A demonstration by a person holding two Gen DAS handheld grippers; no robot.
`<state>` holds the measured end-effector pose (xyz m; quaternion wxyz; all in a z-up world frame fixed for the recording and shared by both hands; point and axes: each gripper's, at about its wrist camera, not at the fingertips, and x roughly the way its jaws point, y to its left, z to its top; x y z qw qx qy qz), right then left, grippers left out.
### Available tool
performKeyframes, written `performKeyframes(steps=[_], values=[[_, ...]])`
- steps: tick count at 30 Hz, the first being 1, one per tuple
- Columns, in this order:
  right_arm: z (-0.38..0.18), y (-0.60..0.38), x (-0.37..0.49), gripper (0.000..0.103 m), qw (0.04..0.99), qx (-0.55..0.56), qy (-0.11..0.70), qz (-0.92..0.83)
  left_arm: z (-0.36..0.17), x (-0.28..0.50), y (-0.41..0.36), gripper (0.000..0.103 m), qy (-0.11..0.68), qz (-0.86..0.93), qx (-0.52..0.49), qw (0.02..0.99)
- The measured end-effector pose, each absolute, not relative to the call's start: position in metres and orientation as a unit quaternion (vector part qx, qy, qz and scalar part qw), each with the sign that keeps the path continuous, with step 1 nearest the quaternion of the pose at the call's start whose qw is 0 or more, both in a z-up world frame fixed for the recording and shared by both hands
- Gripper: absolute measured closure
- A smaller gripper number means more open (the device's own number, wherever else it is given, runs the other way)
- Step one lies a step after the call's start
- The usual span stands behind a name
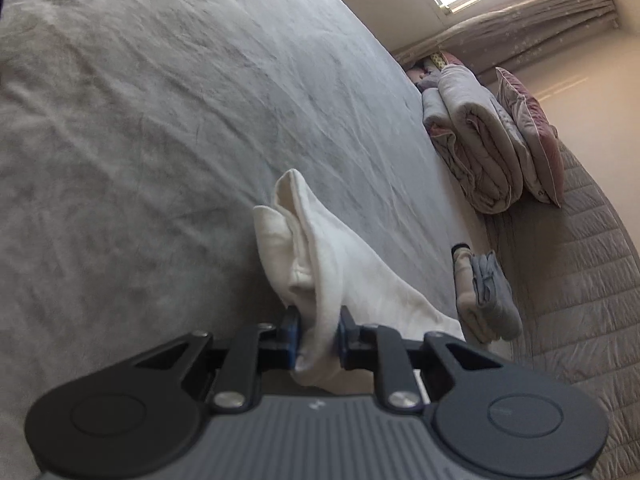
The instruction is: Fold clothes
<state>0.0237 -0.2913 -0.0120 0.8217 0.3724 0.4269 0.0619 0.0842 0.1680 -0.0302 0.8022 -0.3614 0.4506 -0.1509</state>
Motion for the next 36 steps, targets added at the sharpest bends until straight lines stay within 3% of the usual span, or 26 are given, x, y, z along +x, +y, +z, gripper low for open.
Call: performKeyframes(steps=[15,18,21,26,31,33,36], values=[[-0.027,-0.289,-0.052,0.076,0.829,0.356,0.423,0.081,-0.058,-0.015,0.186,0.084,0.458,-0.176,-0.334,0.805],[-0.044,-0.288,-0.061,0.071,0.839,0.34,0.418,0.079,-0.069,-0.023,0.184,0.076,0.458,-0.162,-0.301,0.821],[-0.047,-0.288,-0.065,0.065,0.848,0.338,0.402,0.074,-0.052,-0.031,0.179,0.071,0.418,-0.153,-0.245,0.861],[-0.017,-0.274,-0.071,0.063,0.918,0.23,0.321,0.035,-0.021,-0.042,0.172,0.066,0.317,-0.133,-0.172,0.923],[-0.006,-0.238,-0.068,0.063,0.957,0.142,0.249,0.038,-0.015,-0.036,0.145,0.069,0.269,-0.157,-0.136,0.941],[-0.009,-0.218,-0.066,0.063,0.963,0.094,0.242,0.07,-0.017,-0.034,0.135,0.082,0.269,-0.178,-0.122,0.939],[-0.016,-0.188,-0.065,0.063,0.963,0.03,0.235,0.125,-0.025,-0.038,0.121,0.084,0.276,-0.208,-0.079,0.935]])
